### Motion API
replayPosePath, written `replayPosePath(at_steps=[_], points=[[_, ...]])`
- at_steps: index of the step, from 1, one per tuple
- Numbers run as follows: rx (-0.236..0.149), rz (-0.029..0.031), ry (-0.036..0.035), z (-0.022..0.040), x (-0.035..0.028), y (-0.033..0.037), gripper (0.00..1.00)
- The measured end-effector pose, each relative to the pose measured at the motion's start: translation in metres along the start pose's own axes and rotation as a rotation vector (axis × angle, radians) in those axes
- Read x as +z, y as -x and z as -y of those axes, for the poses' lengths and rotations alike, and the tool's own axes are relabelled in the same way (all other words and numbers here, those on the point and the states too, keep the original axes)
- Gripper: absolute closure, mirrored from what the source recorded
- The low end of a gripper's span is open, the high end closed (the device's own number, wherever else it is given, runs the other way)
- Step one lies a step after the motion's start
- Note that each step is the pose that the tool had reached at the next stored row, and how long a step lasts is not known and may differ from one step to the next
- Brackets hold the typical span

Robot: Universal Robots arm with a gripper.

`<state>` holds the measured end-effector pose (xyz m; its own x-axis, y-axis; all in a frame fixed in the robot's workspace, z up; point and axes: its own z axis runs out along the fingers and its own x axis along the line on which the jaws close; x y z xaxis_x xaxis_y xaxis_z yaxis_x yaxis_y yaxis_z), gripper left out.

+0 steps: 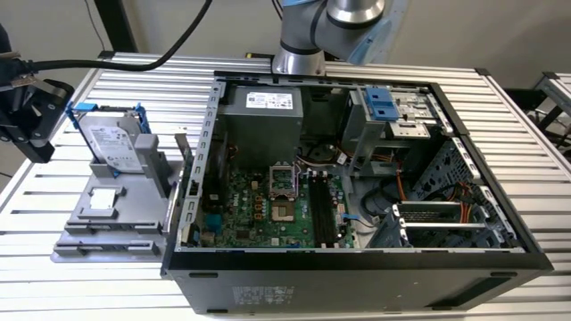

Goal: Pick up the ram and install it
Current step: 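Pick up the ram and move it above insertion slot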

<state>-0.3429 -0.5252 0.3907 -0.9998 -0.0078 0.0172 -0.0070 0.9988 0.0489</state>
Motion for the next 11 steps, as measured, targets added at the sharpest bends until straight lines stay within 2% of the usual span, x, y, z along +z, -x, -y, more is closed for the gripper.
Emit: replayPosePath(at_steps=[5,8,11], points=[[-0.003,-0.0007,-0.0001,0.0000,0.0000,0.0000,1.00],[-0.024,-0.0017,-0.0005,0.0000,0.0000,0.0000,1.00],[-0.062,-0.0036,-0.0015,0.0000,0.0000,0.0000,1.00]])
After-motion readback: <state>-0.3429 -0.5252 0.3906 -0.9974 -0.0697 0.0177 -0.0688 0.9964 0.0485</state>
